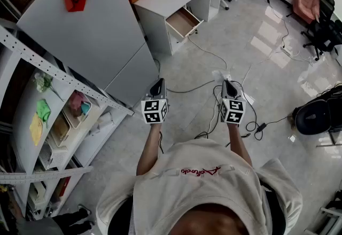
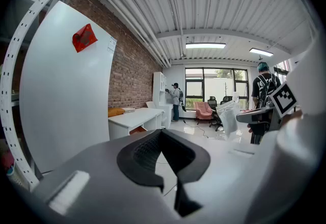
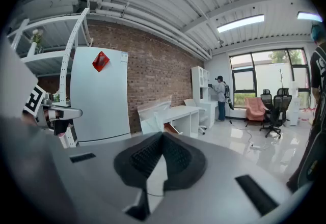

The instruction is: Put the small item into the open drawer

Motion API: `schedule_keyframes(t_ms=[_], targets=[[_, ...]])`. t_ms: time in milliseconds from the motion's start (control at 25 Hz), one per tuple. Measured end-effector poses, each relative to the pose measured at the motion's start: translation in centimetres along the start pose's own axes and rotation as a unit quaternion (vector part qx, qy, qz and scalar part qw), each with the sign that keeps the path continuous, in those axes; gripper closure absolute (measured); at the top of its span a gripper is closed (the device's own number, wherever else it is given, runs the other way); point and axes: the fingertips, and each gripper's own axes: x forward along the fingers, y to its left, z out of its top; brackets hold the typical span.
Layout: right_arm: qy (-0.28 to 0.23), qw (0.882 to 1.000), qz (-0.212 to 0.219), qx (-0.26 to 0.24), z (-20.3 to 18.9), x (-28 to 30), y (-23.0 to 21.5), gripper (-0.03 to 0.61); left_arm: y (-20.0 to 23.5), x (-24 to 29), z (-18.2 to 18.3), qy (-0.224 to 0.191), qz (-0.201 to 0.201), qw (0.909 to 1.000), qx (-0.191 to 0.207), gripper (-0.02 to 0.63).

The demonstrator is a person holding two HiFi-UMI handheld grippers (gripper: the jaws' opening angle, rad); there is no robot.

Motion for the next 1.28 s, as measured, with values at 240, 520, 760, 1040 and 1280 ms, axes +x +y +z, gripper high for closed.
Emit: schedule_keyframes(t_ms=[240, 520, 760, 1040, 1280], targets=[[-0.001, 1.000, 0.000, 0.000, -0.2, -0.3, -0.5, 0.568, -0.4, 0.5, 0.2, 0.000, 0.001, 1.0000, 0.001, 0.604], [-0.004, 1.000, 0.004, 0.002, -0.3, -0.3, -2.0, 0.567, -1.8, 1.2, 0.5, 0.002, 0.003, 1.0000, 0.007, 0.604], [0.002, 1.000, 0.019, -0.006, -0.6, 0.0, -3.3, 0.566, -3.0, 2.1, 1.1, -0.003, 0.015, 0.9999, 0.003, 0.604], [0.002, 0.999, 0.035, -0.019, -0.6, 0.7, -5.5, 0.567, -5.2, 3.0, 0.9, -0.002, 0.028, 0.9996, 0.004, 0.604], [0.003, 0.998, 0.057, -0.024, -0.8, 2.0, -5.3, 0.566, -5.2, 2.9, -0.5, 0.008, 0.046, 0.9989, -0.004, 0.604]])
